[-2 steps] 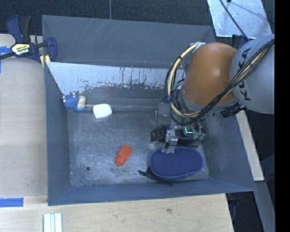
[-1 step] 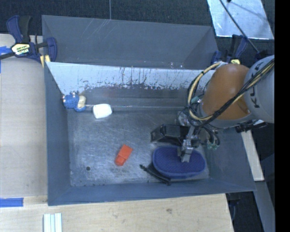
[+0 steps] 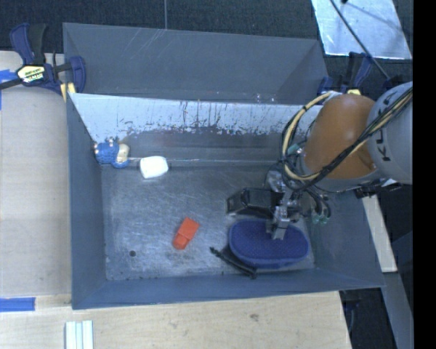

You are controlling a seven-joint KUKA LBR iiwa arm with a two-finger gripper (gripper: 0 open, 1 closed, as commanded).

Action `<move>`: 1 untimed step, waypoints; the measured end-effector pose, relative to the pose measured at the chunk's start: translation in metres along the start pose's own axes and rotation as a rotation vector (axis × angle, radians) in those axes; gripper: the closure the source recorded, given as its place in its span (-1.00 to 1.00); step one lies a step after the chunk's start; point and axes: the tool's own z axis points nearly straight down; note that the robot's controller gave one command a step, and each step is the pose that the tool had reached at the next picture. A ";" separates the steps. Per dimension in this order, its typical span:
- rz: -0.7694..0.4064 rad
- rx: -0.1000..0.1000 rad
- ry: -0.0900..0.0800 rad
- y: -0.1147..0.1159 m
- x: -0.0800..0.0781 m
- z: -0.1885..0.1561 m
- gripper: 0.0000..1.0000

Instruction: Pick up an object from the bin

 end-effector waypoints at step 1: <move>0.009 0.003 -0.005 -0.006 -0.011 -0.104 1.00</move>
Offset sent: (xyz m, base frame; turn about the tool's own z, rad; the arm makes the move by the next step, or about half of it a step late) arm 0.0088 -0.0063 0.1016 0.0092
